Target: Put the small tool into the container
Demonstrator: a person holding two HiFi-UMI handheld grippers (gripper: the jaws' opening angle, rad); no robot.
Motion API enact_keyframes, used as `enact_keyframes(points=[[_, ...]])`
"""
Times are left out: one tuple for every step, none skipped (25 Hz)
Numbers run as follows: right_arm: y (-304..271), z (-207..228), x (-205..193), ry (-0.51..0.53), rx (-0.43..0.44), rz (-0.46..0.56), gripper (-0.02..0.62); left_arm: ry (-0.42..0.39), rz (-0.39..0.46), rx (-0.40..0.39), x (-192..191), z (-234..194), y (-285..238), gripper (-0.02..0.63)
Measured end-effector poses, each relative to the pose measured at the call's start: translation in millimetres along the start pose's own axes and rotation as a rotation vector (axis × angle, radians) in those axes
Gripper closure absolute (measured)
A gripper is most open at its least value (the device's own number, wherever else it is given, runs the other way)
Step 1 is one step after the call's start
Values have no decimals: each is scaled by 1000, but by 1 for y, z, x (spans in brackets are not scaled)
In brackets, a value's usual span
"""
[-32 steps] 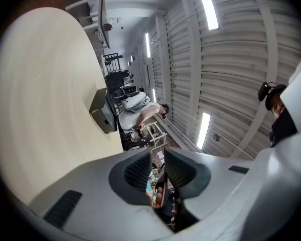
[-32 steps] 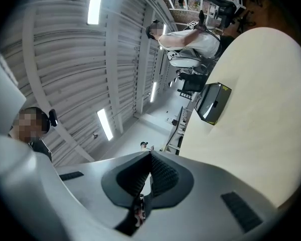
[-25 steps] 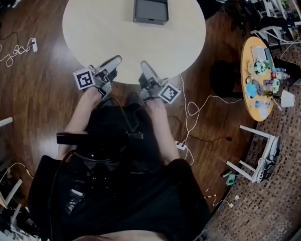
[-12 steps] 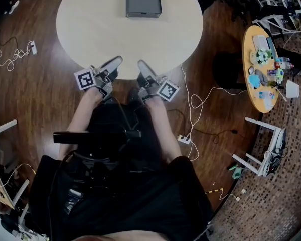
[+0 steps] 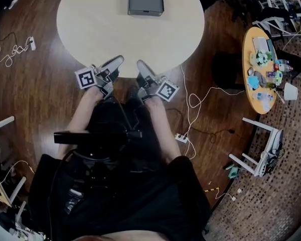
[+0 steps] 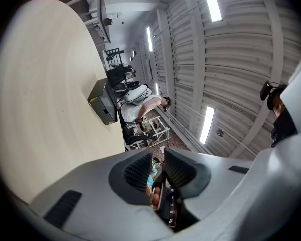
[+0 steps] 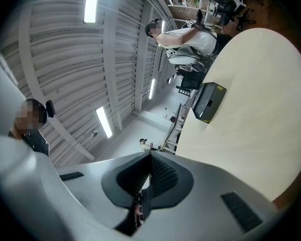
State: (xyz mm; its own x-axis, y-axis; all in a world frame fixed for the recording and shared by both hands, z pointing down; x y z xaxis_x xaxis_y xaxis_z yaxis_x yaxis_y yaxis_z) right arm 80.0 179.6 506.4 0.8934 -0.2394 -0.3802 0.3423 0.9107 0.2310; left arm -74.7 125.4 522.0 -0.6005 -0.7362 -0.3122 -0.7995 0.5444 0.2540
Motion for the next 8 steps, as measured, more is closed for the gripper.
enact_keyframes(points=[[0,0,-1,1,-3,-1,617,2,0,1,0,0,1,518],[1,-1,-2,3,-5,-2,617,4,0,3,0,-1,3,518],[1,-1,-3,6,-7,-3,617,5,1,4,1,-2,4,518],[1,-2,-4,9,-8,-4,617,5,3,3,2,-3,5,518],[1,-2,-5,12,-10,-3,617,6,4,2,2,-3,6,518],[1,-2,-5,14,-11,-2,617,7,4,0,3,-4,7,518],[1,-2,-6,16,-13,-1,617,8,4,-1,4,-4,7,518],[1,-2,-6,18,-15,1,617,9,3,-2,5,-4,7,518]])
Point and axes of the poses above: the fingertips, and each gripper's own axes: y backward along the fingers, z to its right, x out of its top, the point moved 6 cm from there along y, backward along the fingers, and after that the axes turned 14 degrees about z, right-handed, at the moved point
